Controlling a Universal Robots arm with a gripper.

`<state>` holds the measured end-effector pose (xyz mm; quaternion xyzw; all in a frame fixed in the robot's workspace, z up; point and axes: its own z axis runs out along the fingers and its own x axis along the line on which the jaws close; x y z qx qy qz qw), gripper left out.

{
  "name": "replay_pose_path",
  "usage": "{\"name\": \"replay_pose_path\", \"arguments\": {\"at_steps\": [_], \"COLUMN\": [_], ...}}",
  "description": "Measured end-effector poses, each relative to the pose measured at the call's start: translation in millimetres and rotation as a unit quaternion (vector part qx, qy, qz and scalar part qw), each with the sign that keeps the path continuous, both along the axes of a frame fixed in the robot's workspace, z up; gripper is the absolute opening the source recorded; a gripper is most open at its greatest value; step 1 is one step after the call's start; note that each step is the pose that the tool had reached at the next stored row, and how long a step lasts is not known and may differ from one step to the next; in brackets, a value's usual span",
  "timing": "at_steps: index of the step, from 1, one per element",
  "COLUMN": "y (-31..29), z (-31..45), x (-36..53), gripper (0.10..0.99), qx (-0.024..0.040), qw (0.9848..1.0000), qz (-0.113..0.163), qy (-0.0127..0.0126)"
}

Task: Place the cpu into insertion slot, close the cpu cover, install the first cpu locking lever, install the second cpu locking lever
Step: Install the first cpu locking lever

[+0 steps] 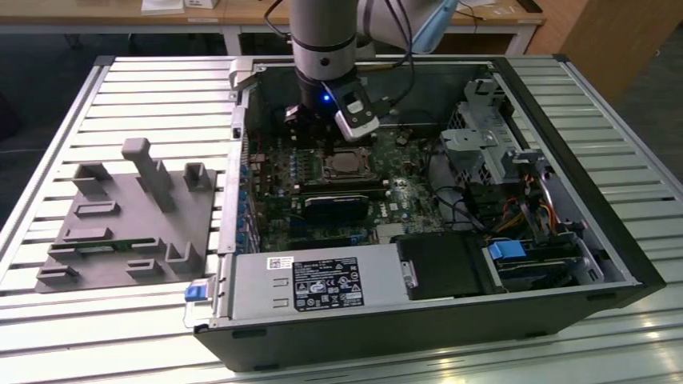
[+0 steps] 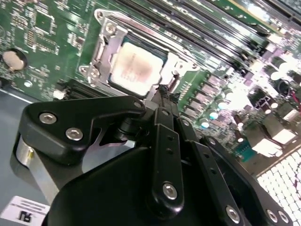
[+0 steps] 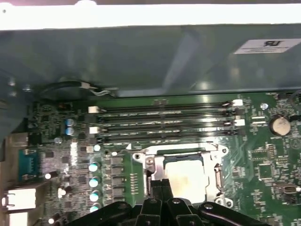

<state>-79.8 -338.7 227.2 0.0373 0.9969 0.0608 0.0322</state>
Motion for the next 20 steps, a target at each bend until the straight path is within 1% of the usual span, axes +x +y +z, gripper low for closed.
{"name": "replay_pose_path", "arguments": {"at_steps": [3, 7, 10, 12, 14, 20], "y": [-0.1, -0.3, -0.4, -0.4, -0.4, -0.4], "z": [0.0, 0.0, 0.0, 0.1, 1.9, 14.9], "x": [-6.5, -17.7, -23.2, -24.5, -24.6, -24.6], "gripper": [0.106, 0.106, 0.106, 0.106, 0.106, 0.106], "qx": [0.0001, 0.0004, 0.0006, 0.0006, 0.0006, 0.0009], "qw": [1.0000, 1.0000, 1.0000, 1.0000, 1.0000, 1.0000], "qz": [0.000, 0.000, -0.001, -0.001, -0.001, -0.002], "qy": [0.0000, -0.0001, -0.0002, -0.0001, -0.0001, -0.0001]}}
